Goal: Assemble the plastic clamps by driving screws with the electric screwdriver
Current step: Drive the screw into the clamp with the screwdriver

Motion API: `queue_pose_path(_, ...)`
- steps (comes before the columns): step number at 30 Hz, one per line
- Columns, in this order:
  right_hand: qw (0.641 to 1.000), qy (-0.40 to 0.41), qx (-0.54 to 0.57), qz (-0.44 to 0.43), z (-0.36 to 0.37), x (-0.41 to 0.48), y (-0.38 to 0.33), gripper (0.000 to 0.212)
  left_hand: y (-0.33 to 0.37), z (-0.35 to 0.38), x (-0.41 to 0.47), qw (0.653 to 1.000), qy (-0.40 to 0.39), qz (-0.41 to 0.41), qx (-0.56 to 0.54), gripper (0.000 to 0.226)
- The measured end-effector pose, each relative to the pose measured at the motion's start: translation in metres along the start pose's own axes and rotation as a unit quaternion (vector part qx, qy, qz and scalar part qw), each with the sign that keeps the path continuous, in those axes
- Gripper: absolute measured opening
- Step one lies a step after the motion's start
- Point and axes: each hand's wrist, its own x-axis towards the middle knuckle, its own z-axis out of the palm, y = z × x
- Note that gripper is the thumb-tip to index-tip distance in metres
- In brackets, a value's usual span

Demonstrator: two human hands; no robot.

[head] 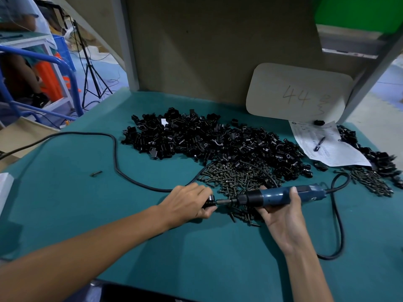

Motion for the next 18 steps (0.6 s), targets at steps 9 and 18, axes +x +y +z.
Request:
queue_pose_path(9, 1.000, -0.006, -0.002, 0.002, -0.0014, 0.0011, 0.0014, 0.055, 0.0006, -0.0001, 0.0007, 1.000, 0.000, 0.001, 0.003, 0.030)
queue_pose_path(18, 1.000, -0.011, -0.006, 0.003, -0.0030, 0.0014, 0.0028, 0.051, 0.0003, 0.0017, 0.0003, 1.000, 0.002, 0.006, 0.022, 0.030)
